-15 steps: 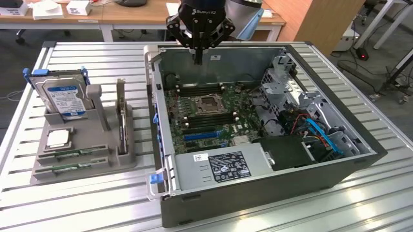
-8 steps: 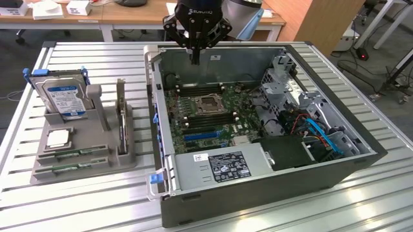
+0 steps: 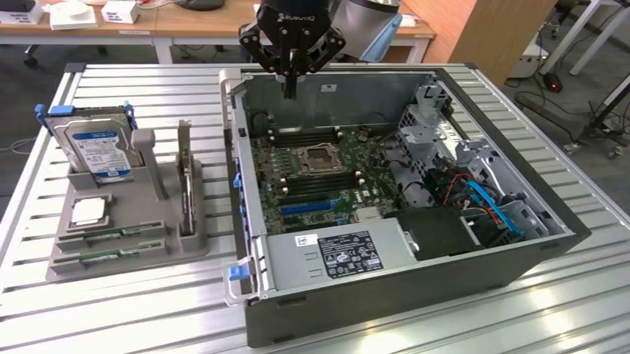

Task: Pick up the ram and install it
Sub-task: 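Reach for the ram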

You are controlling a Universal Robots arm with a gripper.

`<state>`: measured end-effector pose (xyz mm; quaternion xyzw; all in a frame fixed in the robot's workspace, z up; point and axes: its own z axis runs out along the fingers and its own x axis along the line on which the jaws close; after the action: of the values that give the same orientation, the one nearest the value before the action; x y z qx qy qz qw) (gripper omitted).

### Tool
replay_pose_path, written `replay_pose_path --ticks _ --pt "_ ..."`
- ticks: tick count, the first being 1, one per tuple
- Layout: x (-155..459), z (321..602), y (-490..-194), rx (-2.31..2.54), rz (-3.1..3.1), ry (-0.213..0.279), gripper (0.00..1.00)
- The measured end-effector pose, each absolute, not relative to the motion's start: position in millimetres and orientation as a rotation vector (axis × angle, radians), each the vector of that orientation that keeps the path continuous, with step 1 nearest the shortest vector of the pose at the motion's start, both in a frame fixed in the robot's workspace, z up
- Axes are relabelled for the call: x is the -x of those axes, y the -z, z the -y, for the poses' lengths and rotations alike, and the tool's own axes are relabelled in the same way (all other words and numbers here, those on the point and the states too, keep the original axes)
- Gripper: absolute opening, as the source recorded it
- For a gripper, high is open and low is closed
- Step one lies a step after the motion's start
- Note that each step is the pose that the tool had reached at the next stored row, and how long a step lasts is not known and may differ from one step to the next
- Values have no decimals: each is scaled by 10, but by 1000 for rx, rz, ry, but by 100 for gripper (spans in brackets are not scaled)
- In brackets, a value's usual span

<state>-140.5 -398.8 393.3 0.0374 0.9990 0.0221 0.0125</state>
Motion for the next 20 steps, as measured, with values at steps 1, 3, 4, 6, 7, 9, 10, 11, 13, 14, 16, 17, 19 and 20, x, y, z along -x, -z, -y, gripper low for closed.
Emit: replay_pose_path --ticks 1,3,4,6,7,9,10,11,13,14,16,17,19,20 --pt "1417 3989 -3933 -117 -3114 -69 9" --pt "1441 3988 -3933 -117 -3114 -69 9" --pt "1455 3988 -3933 -117 -3114 -69 9" --pt "1475 3988 -3933 -117 -3114 -69 9" --pt "1485 3989 -3933 -117 -3114 -69 9" --pt "1510 3988 -3933 -117 -3114 -69 9" --pt "1519 3988 -3933 -117 -3114 -69 9" --pt "1529 3989 -3933 -117 -3114 -69 9" --pt "1550 3989 -3933 -117 -3114 -69 9" --pt "1564 3989 -3933 -117 -3114 -69 9" --pt "1600 3988 -3933 -117 -3114 -69 9" --pt "1619 3989 -3933 -117 -3114 -69 9" --pt "1657 3988 -3933 -117 -3113 -69 9" --pt "1674 3988 -3933 -117 -3113 -69 9"
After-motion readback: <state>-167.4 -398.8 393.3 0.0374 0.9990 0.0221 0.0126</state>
